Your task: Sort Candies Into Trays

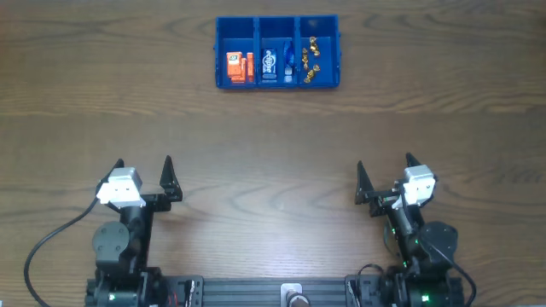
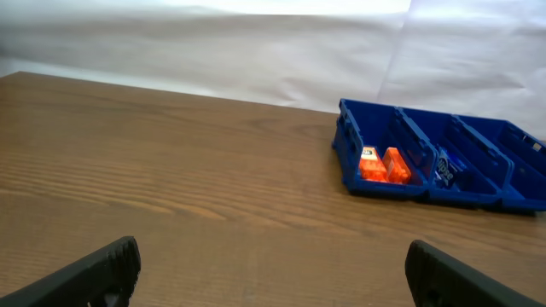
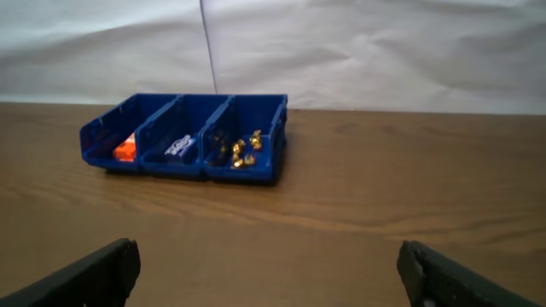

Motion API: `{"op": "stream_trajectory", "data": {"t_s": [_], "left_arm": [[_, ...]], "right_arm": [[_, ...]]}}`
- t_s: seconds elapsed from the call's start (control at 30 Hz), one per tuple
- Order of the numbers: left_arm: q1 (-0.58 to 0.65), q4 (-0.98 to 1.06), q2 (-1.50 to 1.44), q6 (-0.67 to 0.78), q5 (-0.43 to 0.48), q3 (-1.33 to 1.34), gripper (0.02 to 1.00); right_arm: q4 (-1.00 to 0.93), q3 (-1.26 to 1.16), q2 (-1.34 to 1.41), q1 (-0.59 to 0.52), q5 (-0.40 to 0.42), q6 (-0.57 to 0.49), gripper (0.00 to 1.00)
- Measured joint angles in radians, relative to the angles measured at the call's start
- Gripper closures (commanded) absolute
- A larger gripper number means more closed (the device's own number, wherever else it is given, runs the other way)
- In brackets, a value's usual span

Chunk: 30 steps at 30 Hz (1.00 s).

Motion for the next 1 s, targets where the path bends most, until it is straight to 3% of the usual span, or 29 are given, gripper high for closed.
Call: {"op": "stream_trajectory", "data": {"t_s": [0.13,1.0], "left_arm": [[0.0,0.0,0.0,0.0,0.0,0.0,0.02],[0.0,0.0,0.0,0.0,0.0,0.0,0.02]], "right_arm": [[0.092,-0.042,-0.002,0.0,0.0,0.0,0.003],[0.093,-0.05,-0.002,-0.008,0.007,0.0,0.003]]}}
